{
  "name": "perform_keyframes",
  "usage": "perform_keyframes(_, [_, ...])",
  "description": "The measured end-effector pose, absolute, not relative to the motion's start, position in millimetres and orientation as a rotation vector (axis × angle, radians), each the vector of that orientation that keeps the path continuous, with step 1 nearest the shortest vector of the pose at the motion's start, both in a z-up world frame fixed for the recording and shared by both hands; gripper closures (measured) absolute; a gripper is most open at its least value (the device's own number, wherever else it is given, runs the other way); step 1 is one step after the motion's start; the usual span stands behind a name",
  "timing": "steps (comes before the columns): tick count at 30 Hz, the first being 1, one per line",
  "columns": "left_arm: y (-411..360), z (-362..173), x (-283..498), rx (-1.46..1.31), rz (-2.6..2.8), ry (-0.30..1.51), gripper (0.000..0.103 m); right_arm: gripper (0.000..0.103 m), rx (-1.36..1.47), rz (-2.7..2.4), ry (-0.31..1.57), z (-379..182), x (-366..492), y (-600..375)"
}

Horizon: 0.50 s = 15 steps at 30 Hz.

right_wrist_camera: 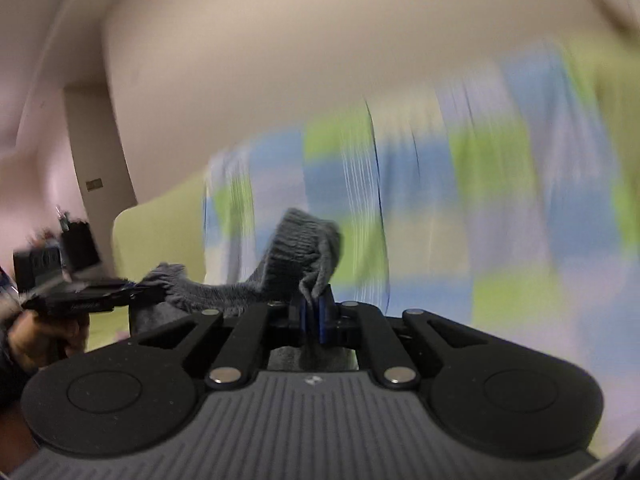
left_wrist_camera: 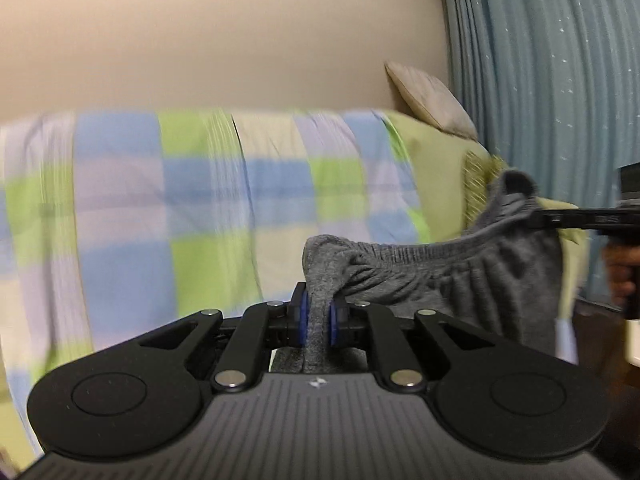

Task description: Fold clothes

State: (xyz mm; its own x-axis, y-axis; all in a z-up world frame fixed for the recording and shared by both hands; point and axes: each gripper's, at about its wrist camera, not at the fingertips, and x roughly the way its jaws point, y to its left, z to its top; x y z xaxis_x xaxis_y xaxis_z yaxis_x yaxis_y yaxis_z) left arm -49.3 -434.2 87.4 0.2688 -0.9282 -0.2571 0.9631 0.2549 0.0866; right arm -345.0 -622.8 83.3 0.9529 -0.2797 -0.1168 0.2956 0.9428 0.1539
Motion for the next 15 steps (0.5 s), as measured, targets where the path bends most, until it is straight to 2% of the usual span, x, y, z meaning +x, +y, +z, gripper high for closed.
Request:
perform_keyframes(3, [-488, 75, -17, 0.302, -1.236, 0.144, 0.089, 0.1, 0.088, -0.369, 0.116, 85, -310, -645])
perform_keyframes(5, [-535, 48, 14, 0.347, -1.192, 0.175, 0.088, 0.1, 0.094, -0.404, 0.152, 75, -285, -677])
perform_keyframes(7, [-564, 17, 36, 0.376, -1.156, 0.226, 0.083, 0.099, 0.136, -0.435, 0.219, 53, -250, -720])
perform_keyframes(9, [-590, -23, 56, 0.423, -1.11, 0.302, 0.082, 0.095, 0.184, -0.46, 0.304, 21, -211, -758])
perform_keyframes(11, [-609, -58, 71, 0.468, -1.07, 0.376, 0.08, 0.078, 0.214, -0.478, 0.392, -12, -181, -785])
perform_keyframes(13, [-607, -78, 79, 0.473, -1.042, 0.411, 0.077, 0.079, 0.236, -0.494, 0.435, -36, -169, -799])
perform_keyframes(14, [-600, -83, 81, 0.464, -1.036, 0.42, 0.069, 0.078, 0.245, -0.503, 0.438, -45, -168, -802])
perform_keyframes(15, [-593, -84, 81, 0.455, -1.036, 0.423, 0.065, 0.076, 0.264, -0.504, 0.422, -50, -175, -802])
